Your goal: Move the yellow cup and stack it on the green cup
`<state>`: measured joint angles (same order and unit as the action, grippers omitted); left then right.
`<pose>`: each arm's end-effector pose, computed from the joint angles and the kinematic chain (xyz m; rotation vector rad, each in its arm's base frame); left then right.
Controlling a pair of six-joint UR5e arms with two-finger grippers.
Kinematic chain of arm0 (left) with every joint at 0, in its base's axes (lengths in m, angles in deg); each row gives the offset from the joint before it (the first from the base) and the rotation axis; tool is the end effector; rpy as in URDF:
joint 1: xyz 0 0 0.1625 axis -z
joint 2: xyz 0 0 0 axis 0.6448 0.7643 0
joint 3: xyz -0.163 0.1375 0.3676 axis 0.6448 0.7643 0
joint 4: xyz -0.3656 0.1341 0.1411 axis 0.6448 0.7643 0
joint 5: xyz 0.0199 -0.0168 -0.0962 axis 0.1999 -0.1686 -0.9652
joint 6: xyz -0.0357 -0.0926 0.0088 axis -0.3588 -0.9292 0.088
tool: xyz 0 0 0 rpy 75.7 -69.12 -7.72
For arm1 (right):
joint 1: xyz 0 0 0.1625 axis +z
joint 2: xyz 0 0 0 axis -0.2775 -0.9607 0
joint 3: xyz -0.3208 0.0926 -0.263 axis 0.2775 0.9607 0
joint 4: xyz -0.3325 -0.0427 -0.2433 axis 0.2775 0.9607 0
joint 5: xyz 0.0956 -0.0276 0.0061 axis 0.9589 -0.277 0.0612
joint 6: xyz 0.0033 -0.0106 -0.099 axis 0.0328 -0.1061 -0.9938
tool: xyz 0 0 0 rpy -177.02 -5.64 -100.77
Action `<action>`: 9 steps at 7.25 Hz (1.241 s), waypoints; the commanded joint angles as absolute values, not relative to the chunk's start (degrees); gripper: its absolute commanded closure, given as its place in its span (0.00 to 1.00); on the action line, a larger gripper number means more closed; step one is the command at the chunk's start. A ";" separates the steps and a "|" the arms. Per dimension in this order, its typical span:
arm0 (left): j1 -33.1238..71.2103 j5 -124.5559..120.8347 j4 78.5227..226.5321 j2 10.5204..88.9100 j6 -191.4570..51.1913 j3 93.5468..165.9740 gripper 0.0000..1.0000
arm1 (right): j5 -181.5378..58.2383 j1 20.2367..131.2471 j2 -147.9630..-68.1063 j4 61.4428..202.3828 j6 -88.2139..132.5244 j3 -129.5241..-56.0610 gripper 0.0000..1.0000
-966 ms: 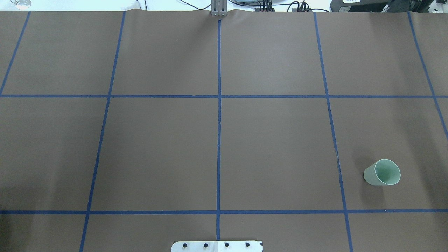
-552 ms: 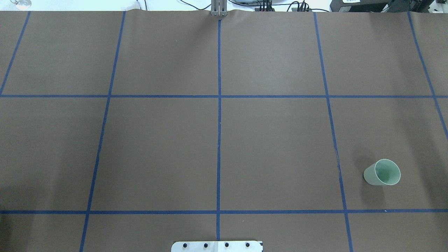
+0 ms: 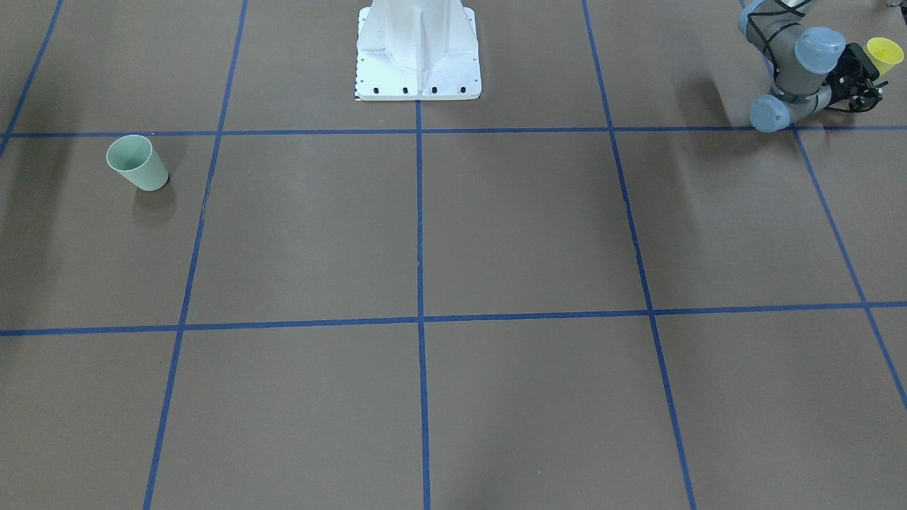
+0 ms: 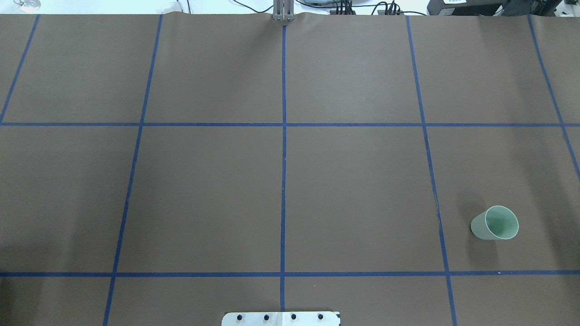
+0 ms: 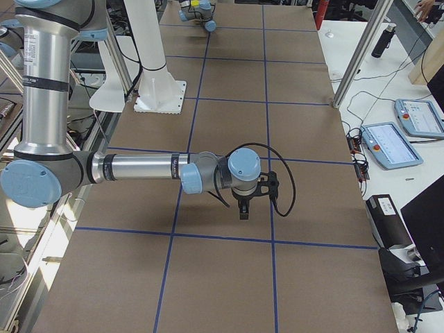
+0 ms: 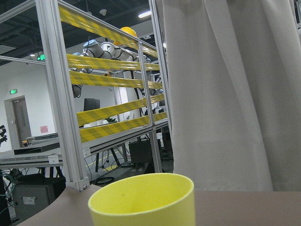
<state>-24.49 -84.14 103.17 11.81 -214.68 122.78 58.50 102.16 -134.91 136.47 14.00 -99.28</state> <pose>0.1824 -0.1648 0.8663 0.1864 -0.9263 -1.4826 0.0223 -0.4545 0.6049 0.0844 -0.9390 -0.0214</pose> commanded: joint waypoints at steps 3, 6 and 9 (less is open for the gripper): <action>-25.04 -84.39 103.31 10.70 -214.75 122.29 0.00 | 58.50 102.07 -134.82 136.38 14.00 -99.47 0.00; -25.21 -85.00 103.75 10.35 -214.84 122.11 0.00 | 58.50 101.98 -134.82 136.38 14.00 -99.47 0.00; -25.56 -86.76 106.02 10.35 -214.84 119.75 0.00 | 58.41 101.98 -134.82 136.38 14.00 -99.47 0.00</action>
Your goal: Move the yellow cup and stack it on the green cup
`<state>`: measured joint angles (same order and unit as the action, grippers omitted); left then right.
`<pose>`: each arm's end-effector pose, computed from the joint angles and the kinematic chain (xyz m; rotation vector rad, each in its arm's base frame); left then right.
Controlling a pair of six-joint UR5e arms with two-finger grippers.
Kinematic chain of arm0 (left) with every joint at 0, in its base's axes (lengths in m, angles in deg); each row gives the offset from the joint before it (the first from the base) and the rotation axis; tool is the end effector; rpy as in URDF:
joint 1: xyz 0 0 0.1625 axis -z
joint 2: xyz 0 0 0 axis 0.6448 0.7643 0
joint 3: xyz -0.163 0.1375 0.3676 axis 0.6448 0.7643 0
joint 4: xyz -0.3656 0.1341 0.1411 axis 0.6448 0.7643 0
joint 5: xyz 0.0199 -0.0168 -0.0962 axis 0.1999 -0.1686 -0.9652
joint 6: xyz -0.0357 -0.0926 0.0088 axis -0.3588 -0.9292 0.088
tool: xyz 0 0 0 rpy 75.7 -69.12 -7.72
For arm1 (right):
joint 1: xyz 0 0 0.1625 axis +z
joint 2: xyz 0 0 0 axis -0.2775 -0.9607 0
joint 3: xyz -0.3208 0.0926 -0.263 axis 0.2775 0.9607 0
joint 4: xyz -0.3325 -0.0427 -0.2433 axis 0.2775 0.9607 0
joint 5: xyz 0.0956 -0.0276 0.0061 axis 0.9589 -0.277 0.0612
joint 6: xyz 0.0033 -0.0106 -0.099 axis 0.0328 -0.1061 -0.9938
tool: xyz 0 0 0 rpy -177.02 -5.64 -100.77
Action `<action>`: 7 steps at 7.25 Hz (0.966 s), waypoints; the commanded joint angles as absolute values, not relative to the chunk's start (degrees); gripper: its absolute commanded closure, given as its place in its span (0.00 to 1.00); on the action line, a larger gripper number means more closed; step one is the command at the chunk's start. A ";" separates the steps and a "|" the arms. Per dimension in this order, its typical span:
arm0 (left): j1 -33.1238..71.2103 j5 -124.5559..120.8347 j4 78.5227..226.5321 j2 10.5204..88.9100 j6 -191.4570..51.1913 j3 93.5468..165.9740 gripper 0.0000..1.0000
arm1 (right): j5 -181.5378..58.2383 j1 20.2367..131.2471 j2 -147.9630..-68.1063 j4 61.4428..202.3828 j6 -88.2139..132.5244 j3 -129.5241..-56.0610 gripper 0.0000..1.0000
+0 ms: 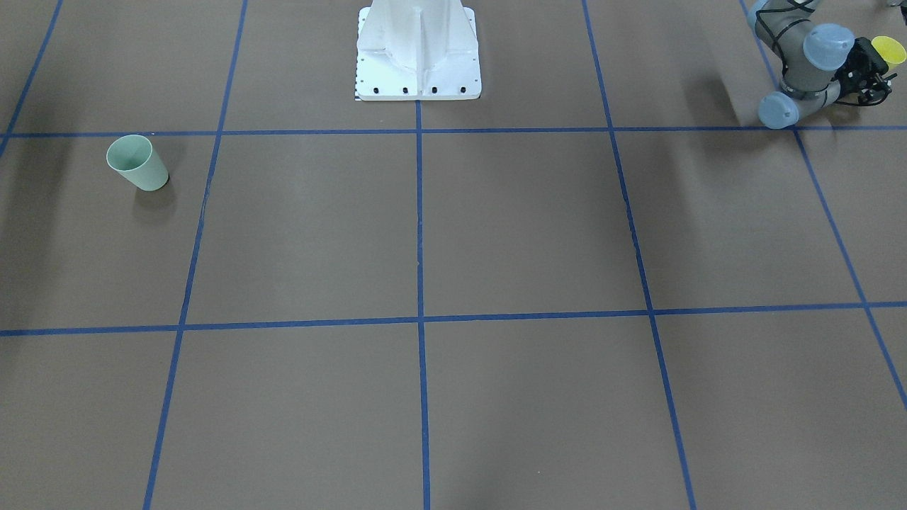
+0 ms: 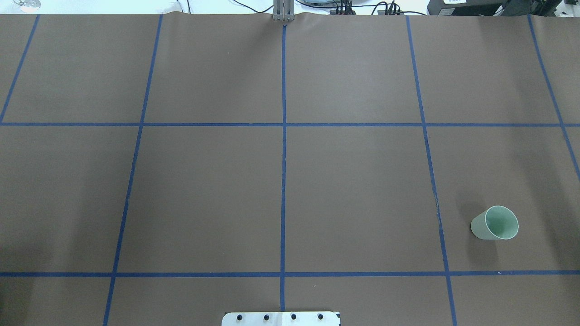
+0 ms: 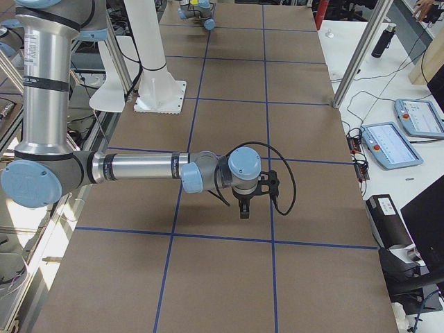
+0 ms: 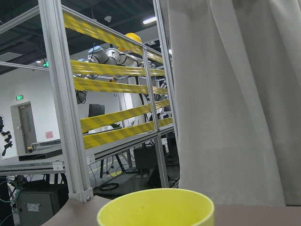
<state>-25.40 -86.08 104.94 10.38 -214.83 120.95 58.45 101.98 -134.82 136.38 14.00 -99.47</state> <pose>0.1638 -0.1529 0.8822 0.1772 -0.9646 -1.4800 0.0209 -0.4554 0.6024 0.0890 -0.9387 -0.0273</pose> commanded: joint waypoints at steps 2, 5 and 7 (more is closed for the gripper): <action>-25.65 -87.46 107.35 10.35 -214.84 118.25 0.00 | 58.41 101.89 -134.82 136.29 14.00 -99.47 0.00; -25.65 -88.34 107.44 10.35 -214.84 118.07 0.00 | 58.41 101.80 -134.73 136.29 13.92 -99.55 0.00; -25.74 -88.26 107.35 10.35 -217.45 117.46 0.15 | 58.41 101.80 -134.73 136.29 14.00 -99.47 0.00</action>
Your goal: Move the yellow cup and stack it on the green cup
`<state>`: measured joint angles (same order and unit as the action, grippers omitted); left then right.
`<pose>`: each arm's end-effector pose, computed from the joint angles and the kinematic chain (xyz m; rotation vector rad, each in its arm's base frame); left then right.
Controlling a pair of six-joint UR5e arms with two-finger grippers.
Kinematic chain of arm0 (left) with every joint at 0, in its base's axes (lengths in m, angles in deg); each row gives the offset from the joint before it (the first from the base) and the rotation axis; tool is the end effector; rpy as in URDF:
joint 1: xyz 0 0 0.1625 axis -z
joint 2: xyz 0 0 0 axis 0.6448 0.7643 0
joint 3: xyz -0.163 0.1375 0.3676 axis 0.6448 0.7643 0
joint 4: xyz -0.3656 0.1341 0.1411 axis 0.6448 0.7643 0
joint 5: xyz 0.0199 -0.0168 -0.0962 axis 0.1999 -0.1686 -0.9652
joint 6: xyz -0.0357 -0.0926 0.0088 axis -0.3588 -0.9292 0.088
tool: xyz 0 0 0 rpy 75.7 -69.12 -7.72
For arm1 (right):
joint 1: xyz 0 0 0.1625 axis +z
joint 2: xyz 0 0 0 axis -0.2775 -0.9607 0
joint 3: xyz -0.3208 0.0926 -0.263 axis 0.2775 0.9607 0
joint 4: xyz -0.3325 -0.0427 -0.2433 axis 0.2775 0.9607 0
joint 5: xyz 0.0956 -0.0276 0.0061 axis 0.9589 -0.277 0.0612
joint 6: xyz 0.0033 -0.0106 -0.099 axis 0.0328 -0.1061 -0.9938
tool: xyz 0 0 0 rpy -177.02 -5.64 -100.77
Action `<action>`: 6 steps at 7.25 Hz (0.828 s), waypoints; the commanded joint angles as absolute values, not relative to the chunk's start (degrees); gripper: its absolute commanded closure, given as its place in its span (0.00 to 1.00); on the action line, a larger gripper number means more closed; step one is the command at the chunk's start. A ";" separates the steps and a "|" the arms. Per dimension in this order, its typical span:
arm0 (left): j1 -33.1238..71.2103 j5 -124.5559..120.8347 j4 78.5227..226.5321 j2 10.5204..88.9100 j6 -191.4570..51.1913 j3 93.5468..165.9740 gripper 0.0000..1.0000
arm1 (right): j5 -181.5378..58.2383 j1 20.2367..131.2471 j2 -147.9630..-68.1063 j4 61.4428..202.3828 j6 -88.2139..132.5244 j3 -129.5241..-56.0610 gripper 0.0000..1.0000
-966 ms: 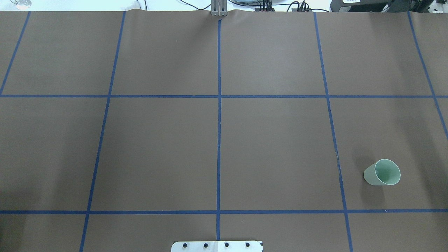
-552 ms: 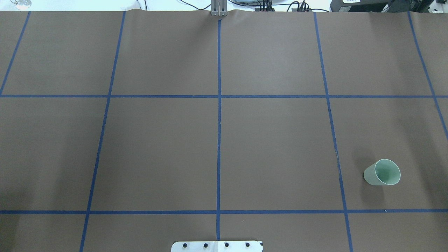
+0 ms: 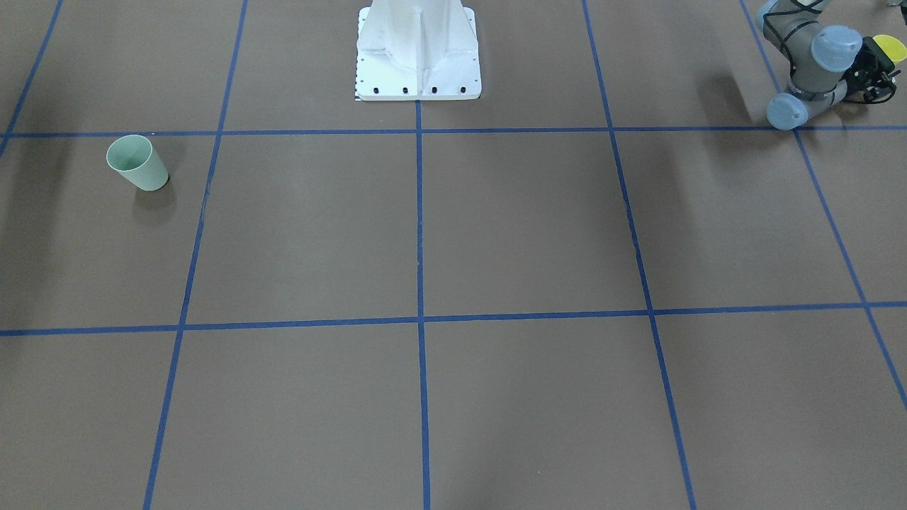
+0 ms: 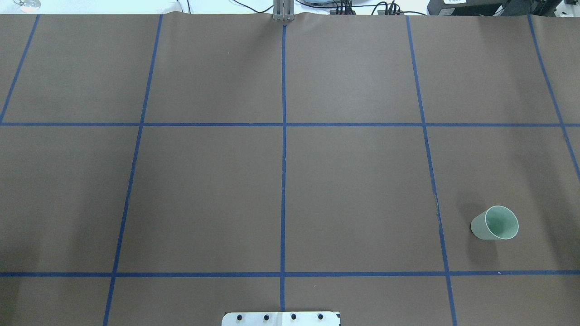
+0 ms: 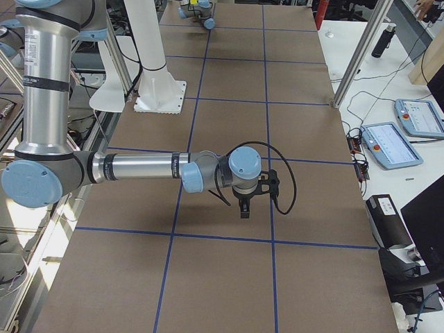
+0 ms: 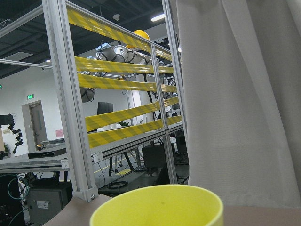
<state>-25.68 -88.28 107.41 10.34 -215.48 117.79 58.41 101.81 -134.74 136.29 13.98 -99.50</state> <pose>0.1540 -0.1456 0.9004 0.1565 -0.9951 -1.4986 0.0195 -0.4561 0.6014 0.0911 -0.9383 -0.0319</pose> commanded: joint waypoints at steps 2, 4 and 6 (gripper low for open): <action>-26.18 -88.08 107.18 10.35 -218.62 117.54 0.71 | 58.41 101.72 -134.73 136.29 14.00 -99.47 0.00; -26.53 -87.82 107.35 9.04 -217.48 117.80 0.72 | 58.41 101.72 -134.64 136.29 14.00 -99.55 0.00; -26.53 -87.64 107.26 7.11 -215.28 119.55 0.76 | 58.50 101.72 -134.38 136.29 14.09 -99.90 0.00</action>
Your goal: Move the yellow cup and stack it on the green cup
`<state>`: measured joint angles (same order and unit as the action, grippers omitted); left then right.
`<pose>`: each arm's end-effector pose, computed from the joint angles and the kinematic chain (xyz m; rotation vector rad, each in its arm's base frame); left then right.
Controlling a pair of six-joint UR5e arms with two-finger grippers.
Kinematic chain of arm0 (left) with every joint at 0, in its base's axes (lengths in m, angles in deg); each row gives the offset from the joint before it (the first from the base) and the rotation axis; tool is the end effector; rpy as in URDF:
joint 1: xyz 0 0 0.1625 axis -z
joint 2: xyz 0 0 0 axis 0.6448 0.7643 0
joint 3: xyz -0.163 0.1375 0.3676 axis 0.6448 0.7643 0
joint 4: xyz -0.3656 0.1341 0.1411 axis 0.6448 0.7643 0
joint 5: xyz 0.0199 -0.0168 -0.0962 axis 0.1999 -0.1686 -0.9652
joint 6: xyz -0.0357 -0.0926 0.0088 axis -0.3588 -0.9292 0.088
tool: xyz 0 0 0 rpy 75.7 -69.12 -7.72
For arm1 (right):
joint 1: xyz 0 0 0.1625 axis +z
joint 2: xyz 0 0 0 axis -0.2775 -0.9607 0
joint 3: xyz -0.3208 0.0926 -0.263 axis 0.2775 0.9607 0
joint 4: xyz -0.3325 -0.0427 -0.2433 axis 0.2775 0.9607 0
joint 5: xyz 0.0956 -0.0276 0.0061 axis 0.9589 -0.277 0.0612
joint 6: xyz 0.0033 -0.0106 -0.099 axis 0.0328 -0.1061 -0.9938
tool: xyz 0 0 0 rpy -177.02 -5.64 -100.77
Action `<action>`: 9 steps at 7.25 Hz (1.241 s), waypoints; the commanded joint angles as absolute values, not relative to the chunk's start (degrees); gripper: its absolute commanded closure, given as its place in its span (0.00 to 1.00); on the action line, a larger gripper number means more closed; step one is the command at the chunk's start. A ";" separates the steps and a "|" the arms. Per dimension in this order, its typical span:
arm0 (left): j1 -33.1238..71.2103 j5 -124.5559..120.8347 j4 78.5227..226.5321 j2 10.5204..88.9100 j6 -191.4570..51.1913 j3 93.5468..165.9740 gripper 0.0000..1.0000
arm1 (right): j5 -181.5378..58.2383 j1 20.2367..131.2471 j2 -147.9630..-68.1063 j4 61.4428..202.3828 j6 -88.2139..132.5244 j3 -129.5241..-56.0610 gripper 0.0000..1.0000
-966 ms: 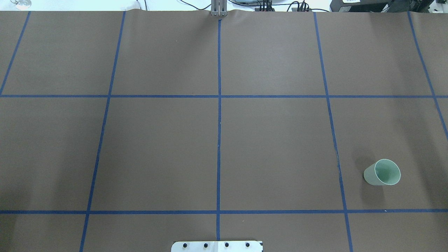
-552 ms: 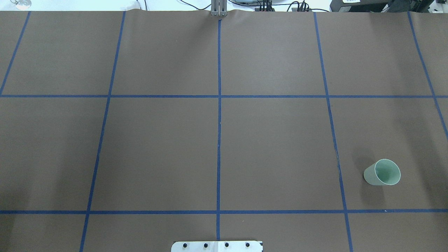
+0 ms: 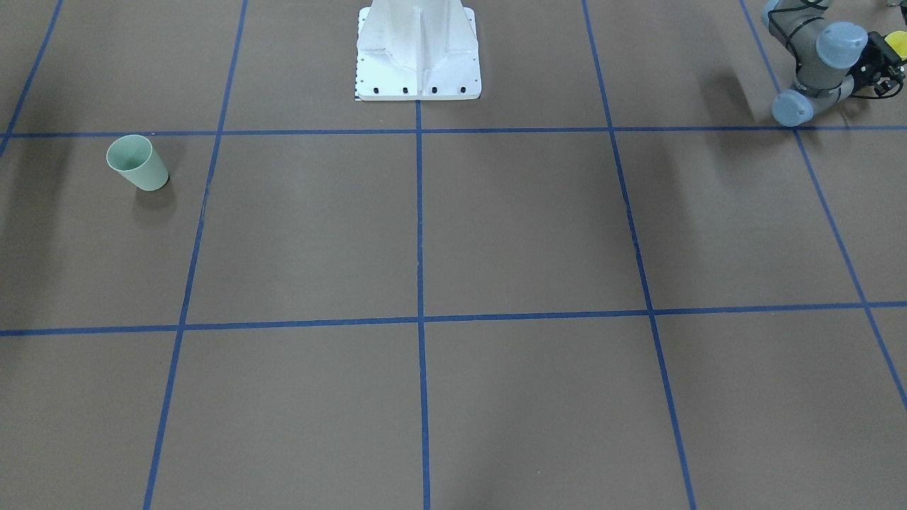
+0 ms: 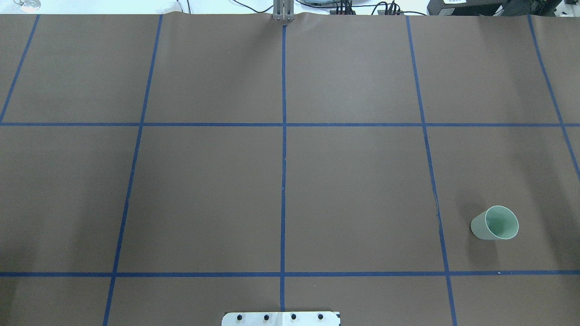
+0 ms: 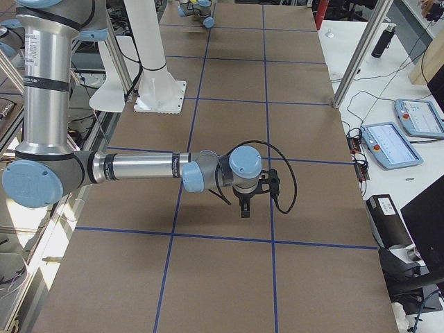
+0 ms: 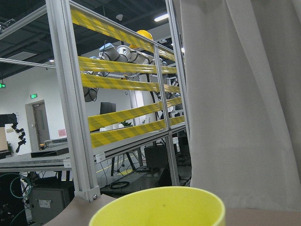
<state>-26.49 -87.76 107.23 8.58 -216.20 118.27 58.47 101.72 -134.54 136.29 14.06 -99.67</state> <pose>0.1359 -0.1394 0.9032 0.1927 -1.0124 -1.4917 0.0187 -0.4577 0.5983 0.0955 -0.9399 -0.0351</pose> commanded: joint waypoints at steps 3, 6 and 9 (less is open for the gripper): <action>-26.44 -87.55 106.83 -2.56 -210.82 133.08 0.79 | 58.50 101.54 -134.20 136.38 14.09 -99.91 0.00; -22.35 -80.23 106.21 -5.47 -202.39 139.85 0.82 | 58.50 101.54 -133.24 136.46 14.18 -99.82 0.00; -7.07 -67.91 101.66 -4.34 -185.62 149.31 0.83 | 58.33 101.02 -132.89 136.46 14.18 -99.38 0.00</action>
